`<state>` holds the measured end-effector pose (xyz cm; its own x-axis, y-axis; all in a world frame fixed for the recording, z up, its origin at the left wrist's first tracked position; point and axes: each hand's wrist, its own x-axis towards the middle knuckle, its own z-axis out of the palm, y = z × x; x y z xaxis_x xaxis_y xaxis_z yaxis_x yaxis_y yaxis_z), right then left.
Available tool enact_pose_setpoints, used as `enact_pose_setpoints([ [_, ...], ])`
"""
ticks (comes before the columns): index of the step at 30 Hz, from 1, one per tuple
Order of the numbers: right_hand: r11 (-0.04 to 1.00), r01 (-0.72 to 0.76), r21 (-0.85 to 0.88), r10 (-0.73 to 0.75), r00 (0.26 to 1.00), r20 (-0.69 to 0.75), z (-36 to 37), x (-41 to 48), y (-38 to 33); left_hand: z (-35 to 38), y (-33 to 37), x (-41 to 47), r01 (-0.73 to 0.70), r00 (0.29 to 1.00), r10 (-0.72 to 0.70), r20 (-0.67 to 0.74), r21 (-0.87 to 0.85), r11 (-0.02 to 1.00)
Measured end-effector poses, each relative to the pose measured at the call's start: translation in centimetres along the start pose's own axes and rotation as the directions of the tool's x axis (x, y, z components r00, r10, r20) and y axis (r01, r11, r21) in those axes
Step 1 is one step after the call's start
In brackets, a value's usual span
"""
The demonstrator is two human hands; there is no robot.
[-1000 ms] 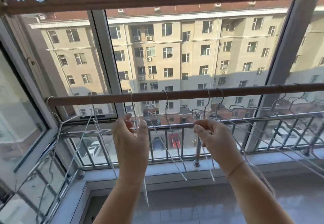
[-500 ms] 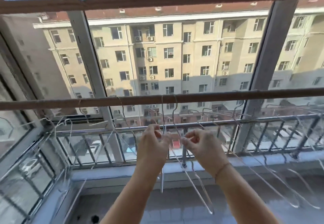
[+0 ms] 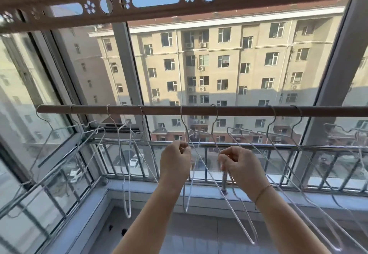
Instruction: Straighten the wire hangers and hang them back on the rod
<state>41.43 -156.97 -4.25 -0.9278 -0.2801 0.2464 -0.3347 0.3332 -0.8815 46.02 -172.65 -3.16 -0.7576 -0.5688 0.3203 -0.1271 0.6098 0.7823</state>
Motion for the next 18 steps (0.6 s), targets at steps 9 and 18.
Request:
enact_pose_setpoints([
  [9, 1.0, -0.015, -0.001, 0.015, 1.0, -0.006, -0.8, 0.2, 0.2, 0.0, 0.6, 0.2, 0.003, 1.0, -0.003, -0.021, 0.008, 1.0],
  [18, 0.998, -0.013, 0.068, 0.016, 0.999, -0.047, -0.4, -0.1, -0.6, 0.7, 1.7, 0.6, -0.041, 0.999, 0.041, -0.031, 0.013, 0.999],
])
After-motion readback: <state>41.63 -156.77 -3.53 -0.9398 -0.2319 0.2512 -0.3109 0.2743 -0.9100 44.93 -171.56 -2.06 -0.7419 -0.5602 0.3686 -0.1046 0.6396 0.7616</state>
